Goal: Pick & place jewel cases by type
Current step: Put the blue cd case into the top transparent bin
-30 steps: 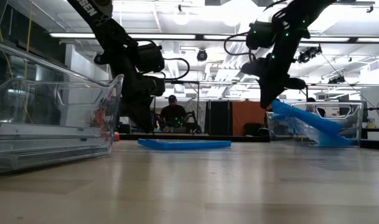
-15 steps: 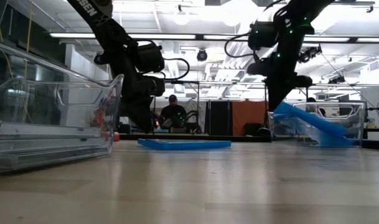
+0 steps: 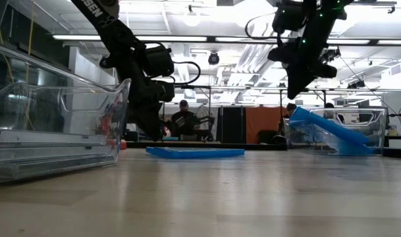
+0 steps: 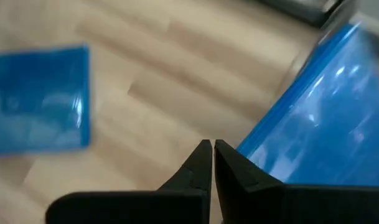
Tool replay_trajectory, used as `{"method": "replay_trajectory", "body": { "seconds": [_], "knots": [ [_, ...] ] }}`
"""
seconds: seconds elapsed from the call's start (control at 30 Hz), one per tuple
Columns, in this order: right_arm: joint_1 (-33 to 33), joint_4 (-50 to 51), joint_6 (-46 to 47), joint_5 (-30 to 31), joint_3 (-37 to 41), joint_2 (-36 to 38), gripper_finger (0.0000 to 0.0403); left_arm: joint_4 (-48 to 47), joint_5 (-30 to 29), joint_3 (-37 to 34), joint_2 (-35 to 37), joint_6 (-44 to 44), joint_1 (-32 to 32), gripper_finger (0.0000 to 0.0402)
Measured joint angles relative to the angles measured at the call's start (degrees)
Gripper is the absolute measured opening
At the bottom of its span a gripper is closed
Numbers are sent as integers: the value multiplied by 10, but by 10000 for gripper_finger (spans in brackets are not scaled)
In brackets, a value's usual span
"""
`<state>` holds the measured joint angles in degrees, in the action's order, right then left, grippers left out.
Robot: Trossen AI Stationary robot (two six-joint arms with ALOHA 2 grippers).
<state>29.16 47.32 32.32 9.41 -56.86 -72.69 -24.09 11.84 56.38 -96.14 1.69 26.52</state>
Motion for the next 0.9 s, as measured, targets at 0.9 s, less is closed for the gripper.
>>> {"method": "replay_trajectory", "body": {
  "seconds": [0.9],
  "knots": [
    [50,15,-32,-5,9,-54,0,-1,4,0,0,0,0,133]
  ]
}}
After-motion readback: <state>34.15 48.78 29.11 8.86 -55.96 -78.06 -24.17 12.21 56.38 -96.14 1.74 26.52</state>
